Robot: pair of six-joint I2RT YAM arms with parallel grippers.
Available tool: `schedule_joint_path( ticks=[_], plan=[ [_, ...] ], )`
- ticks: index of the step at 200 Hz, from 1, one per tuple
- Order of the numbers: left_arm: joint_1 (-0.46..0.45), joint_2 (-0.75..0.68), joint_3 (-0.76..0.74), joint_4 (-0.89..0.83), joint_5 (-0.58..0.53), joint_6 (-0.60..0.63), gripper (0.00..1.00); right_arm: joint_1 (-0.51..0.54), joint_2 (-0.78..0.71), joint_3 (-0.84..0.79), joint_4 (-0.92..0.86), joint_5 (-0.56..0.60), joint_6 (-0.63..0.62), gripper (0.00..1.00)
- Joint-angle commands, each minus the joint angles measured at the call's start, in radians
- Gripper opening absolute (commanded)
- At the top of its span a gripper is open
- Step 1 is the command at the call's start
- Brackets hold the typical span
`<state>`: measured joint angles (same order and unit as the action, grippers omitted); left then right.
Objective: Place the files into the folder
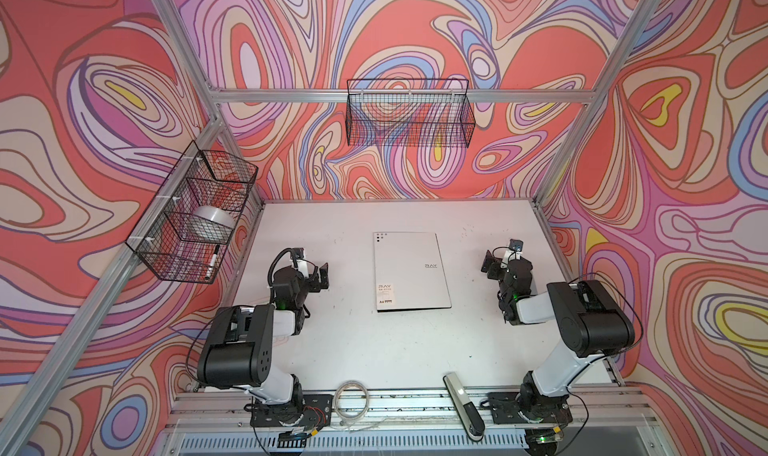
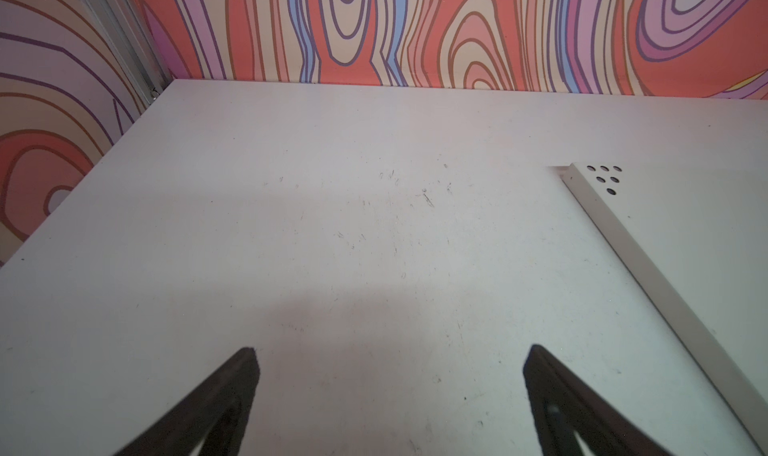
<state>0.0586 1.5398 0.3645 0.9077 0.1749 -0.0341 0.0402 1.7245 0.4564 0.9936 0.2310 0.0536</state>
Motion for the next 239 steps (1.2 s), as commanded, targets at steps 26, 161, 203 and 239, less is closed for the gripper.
schedule_joint_path(
  ticks=[26, 161, 203, 239],
  plan=[
    [-0.01, -0.014, -0.043, 0.064, 0.012, 0.024, 1.0, -0.004, -0.002, 0.001, -0.006, -0.006, -0.005, 0.99],
    [-0.045, -0.005, 0.014, -0.033, -0.07, 0.036, 1.0, -0.003, -0.002, 0.001, -0.007, -0.006, -0.004, 0.99],
    [-0.044, -0.002, 0.012, -0.027, -0.121, 0.019, 1.0, -0.004, -0.002, 0.0, -0.007, -0.007, -0.004, 0.99],
    [-0.045, 0.0, 0.015, -0.03, -0.117, 0.02, 1.0, -0.003, -0.002, 0.001, -0.006, -0.005, -0.004, 0.99]
  ],
)
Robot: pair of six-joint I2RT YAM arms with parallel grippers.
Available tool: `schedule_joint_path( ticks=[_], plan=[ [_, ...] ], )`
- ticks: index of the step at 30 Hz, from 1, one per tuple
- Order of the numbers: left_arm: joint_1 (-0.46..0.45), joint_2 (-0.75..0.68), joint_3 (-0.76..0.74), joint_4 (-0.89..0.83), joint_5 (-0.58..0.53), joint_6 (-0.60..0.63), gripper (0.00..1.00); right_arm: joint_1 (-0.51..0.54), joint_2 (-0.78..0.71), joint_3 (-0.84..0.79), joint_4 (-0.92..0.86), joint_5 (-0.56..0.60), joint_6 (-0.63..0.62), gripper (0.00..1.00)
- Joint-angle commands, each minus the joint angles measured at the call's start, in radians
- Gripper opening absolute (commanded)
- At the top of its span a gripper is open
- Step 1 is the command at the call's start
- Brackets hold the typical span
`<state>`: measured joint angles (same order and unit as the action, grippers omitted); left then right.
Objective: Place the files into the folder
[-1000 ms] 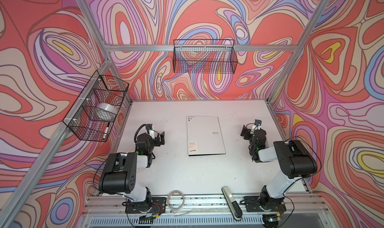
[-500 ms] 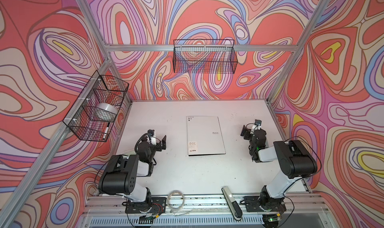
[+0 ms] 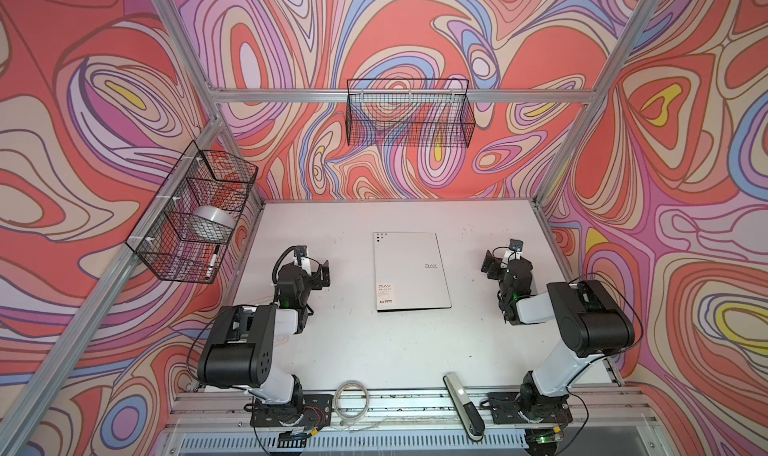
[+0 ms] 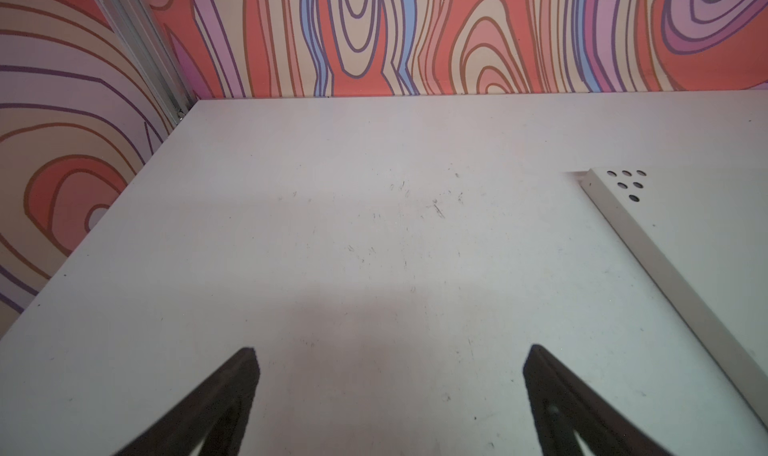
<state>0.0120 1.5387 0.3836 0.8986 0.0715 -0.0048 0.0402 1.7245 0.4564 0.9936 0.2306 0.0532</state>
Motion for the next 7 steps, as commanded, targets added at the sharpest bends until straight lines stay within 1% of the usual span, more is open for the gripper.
schedule_joint_path(
  ticks=[1, 7],
  plan=[
    [0.002, 0.002, -0.004, -0.02, -0.014, -0.01, 1.0, -0.004, -0.002, 0.001, -0.006, -0.006, -0.005, 0.98],
    [0.002, 0.0, -0.005, -0.022, -0.016, -0.009, 1.0, -0.003, -0.002, 0.0, -0.006, -0.006, -0.004, 0.98]
  ],
)
